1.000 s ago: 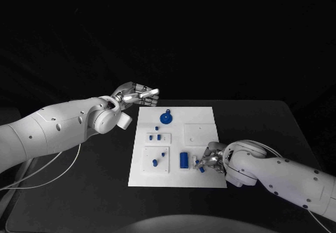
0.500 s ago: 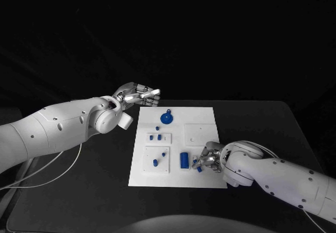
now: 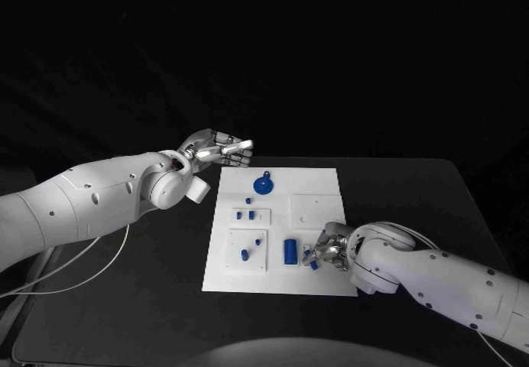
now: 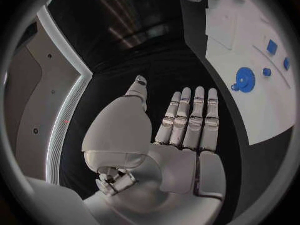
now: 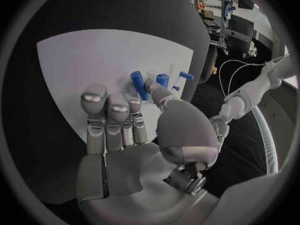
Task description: Assemble the parts on the task board
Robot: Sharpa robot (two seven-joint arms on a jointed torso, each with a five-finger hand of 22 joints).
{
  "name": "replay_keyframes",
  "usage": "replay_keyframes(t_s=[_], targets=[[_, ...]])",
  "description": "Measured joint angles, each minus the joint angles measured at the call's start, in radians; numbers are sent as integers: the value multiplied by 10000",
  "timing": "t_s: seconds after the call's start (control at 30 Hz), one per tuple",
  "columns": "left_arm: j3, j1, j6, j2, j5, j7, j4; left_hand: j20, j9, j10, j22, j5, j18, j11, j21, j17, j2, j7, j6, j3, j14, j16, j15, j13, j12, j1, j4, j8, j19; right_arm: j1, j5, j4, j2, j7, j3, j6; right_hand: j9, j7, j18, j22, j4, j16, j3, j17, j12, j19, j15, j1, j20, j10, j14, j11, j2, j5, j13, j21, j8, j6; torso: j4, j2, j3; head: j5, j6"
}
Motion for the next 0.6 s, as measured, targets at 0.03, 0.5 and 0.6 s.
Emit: replay_keyframes(t_s=[0.03, 0.5, 0.6], targets=[[0, 0, 0, 0, 0, -3, 0, 0, 0, 0, 0, 0, 0, 0, 0, 0, 0, 0, 0, 0, 0, 0, 0, 0, 0, 0, 0, 0, 0, 1, 0, -9, 4, 6, 2, -5, 0, 0, 0, 0, 0, 0, 0, 0, 0, 0, 0, 0, 0, 0, 0, 0, 0, 0, 0, 0, 0, 0, -1, 1, 0, 1, 1], [-1, 0, 9, -6, -1, -45, 2, 0, 0, 0, -1, 0, 0, 0, 0, 0, 0, 0, 0, 0, 0, 0, 0, 0, 0, 0, 0, 0, 0, 18, -1, -119, 29, 90, 14, -21, -289, -135, -1, 0, -165, 0, -165, -12, 43, 0, -64, 0, 0, 94, 23, -59, 0, 120, 36, 0, 2, 59, -4, 1, -1, 35, -11], [-2, 0, 10, -8, -1, -54, 2, 0, 0, 0, -1, 0, 0, 0, 0, 0, 0, 0, 0, 0, 0, 0, 0, 0, 0, 0, 0, 0, 0, 18, -1, -130, 35, 98, 14, -21, -346, -135, 0, 0, -165, 0, -165, -12, 43, 0, -64, 0, 0, 104, 23, -68, 0, 121, 42, 0, 2, 60, -4, 1, -4, 40, -12]])
